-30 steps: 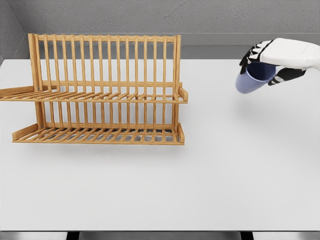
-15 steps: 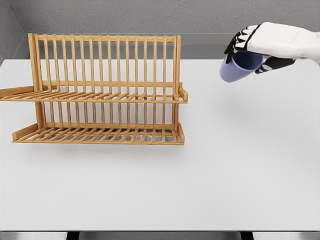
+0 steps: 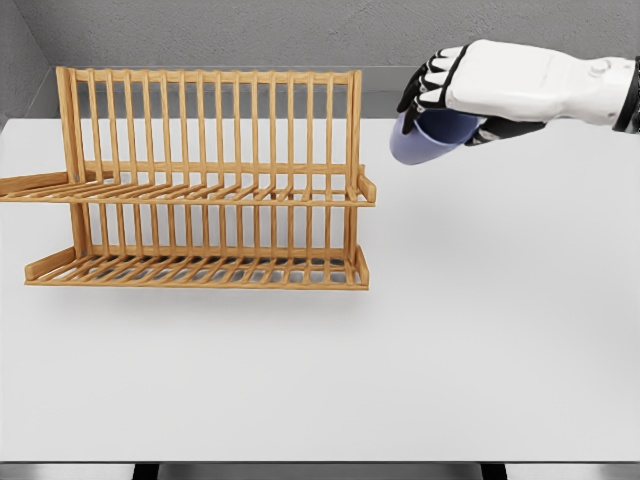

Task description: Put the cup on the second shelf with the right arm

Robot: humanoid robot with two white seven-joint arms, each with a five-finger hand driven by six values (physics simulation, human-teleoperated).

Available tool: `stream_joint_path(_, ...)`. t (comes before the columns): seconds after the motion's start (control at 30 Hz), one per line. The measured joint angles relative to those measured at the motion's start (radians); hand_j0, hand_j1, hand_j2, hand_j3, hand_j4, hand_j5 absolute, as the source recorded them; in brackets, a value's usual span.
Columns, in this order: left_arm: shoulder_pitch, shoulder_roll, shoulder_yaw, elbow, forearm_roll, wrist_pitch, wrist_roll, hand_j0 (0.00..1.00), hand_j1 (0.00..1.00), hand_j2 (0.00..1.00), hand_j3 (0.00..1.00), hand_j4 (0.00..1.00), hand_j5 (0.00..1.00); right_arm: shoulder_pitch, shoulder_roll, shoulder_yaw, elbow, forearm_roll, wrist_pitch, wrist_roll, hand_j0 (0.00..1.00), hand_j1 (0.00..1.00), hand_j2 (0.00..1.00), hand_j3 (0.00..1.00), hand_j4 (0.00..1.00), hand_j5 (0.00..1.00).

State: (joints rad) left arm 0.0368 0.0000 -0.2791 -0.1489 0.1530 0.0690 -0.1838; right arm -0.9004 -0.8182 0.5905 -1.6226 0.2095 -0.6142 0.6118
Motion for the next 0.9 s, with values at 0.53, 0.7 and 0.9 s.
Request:
stream_joint_path(0.53, 0.000, 0.000, 0.000, 0.000, 0.000, 0.000, 0.000, 1.00, 1.00, 1.00, 1.00, 1.00, 1.00, -0.092, 0.095, 0.119, -0.046, 0.002, 0.000, 0.000, 0.60, 0.60, 0.60, 0.60, 0.60, 0.60)
stream_joint_path(0.7, 0.000, 0.000, 0.000, 0.000, 0.000, 0.000, 0.000, 1.00, 1.00, 1.00, 1.00, 1.00, 1.00, -0.098, 0.108, 0.150, -0.046, 0.006, 0.001, -0.001, 0.60, 0.60, 0.60, 0.60, 0.60, 0.60)
stream_joint_path(0.9, 0.000, 0.000, 0.000, 0.000, 0.000, 0.000, 0.000, 1.00, 1.00, 1.00, 1.00, 1.00, 1.00, -0.103, 0.118, 0.186, -0.045, 0.026, 0.002, -0.004, 0.61, 0.61, 0.61, 0.61, 0.61, 0.61)
